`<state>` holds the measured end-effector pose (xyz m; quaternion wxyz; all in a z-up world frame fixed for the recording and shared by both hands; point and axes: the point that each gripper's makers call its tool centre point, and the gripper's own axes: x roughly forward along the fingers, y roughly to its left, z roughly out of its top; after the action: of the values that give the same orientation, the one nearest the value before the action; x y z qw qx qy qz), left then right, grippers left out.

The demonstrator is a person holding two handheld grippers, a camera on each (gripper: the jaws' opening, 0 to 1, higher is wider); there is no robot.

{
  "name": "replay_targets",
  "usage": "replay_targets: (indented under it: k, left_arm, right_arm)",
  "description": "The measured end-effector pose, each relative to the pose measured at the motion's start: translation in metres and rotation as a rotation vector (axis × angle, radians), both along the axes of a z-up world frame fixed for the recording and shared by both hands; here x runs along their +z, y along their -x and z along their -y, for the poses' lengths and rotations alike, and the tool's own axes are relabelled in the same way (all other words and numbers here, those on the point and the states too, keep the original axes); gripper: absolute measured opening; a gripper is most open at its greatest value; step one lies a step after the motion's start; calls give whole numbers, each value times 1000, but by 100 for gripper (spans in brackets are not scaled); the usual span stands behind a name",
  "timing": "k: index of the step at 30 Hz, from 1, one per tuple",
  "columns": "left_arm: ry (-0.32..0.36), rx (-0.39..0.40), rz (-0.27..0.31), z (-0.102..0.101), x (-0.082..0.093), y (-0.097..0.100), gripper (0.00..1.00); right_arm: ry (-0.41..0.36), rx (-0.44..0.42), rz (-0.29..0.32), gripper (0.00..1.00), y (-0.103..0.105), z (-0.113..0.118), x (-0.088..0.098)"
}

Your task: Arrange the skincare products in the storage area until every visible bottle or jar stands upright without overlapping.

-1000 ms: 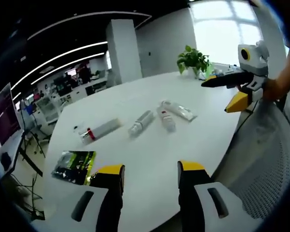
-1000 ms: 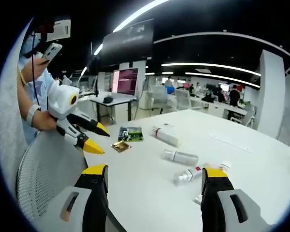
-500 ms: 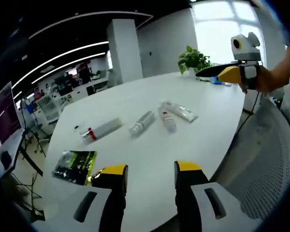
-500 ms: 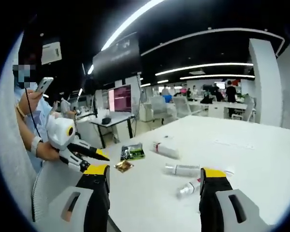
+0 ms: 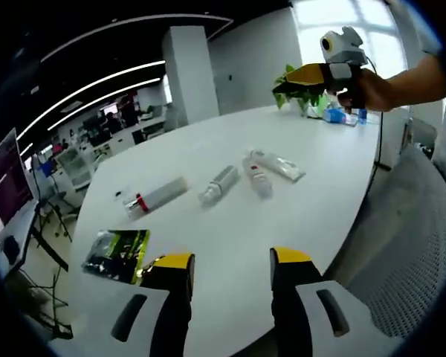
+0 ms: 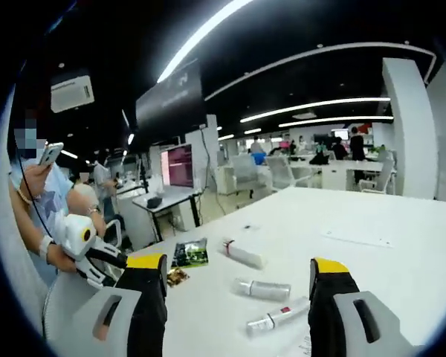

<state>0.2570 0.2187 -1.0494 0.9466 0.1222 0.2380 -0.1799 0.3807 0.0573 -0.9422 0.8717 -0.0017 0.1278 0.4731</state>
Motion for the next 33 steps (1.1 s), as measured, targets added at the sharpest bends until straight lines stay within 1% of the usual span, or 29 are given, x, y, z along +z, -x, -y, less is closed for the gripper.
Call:
replay_targets:
  k: [1, 2, 4, 5, 8, 9, 11, 13, 15, 16, 17, 18, 20, 21, 23, 25, 26, 27, 28, 30, 32, 33]
  left_arm:
    - [-1, 2, 1, 0, 0, 0, 46]
    - [-4, 3, 6, -1, 1, -1, 47]
    - [-3, 6, 8, -2, 1, -1, 47]
    - [-3, 6, 9, -1, 1, -1, 47]
    - [-5, 1, 16, -1, 2, -1, 49]
    - [-4, 2, 17, -1, 3, -1, 50]
    - [1, 7, 19, -1, 3, -2, 50]
    - [3, 7, 18, -2, 3, -2, 49]
    - [5, 8, 19, -2, 3, -2, 50]
    - [-13, 10, 33, -4, 5, -4, 51]
    - [-12, 11, 42, -4, 7, -4, 52]
    - [-5, 16, 46, -5, 8, -4, 53]
    - [-2, 16, 44, -5, 8, -4, 52]
    - [-7, 12, 42, -4, 7, -4, 52]
    - [-10, 7, 39, -4, 6, -4, 51]
    - [-11, 8, 36, -4, 5, -4, 51]
    - [-10, 11, 35, -5, 5, -4, 51]
    - [-6, 12, 36, -5, 5, -4, 51]
    - [-6, 11, 36, -5, 5, -4, 51]
    - [-8, 11, 28, -5, 4, -3, 50]
    - [-6, 11, 33, -5, 5, -4, 51]
    - [-7, 11, 36, -5, 5, -4, 51]
  right_arm:
    - [15, -4, -9, 80, -1, 1, -4]
    - [33, -11, -36, 79, -3, 4, -12]
    - [48, -27, -66, 80, -6, 7, -20]
    - [76, -42, -86, 81, -9, 11, -29]
    - [107, -61, -104, 79, -15, 15, -40]
    - [115, -74, -118, 79, -20, 17, -44]
    - [122, -91, -127, 76, -26, 21, -47]
    - [120, -113, -140, 75, -32, 25, -50]
    - [124, -126, -144, 71, -37, 28, -53]
    - [109, -167, -162, 68, -44, 34, -56]
    - [85, -187, -185, 65, -48, 36, -58]
    - [67, -216, -215, 64, -54, 39, -64]
    - [72, -257, -259, 63, -62, 45, -76]
    - [68, -262, -271, 61, -64, 46, -80]
    - [82, -270, -288, 57, -68, 48, -87]
    - [107, -264, -287, 53, -71, 49, -95]
    - [116, -261, -286, 49, -71, 50, -98]
    - [123, -258, -302, 45, -71, 50, -101]
    - [125, -257, -304, 42, -72, 50, -102]
    - [131, -258, -295, 40, -76, 52, -106]
    - [138, -251, -291, 33, -76, 52, -107]
    - [140, -251, -291, 33, -78, 52, -109]
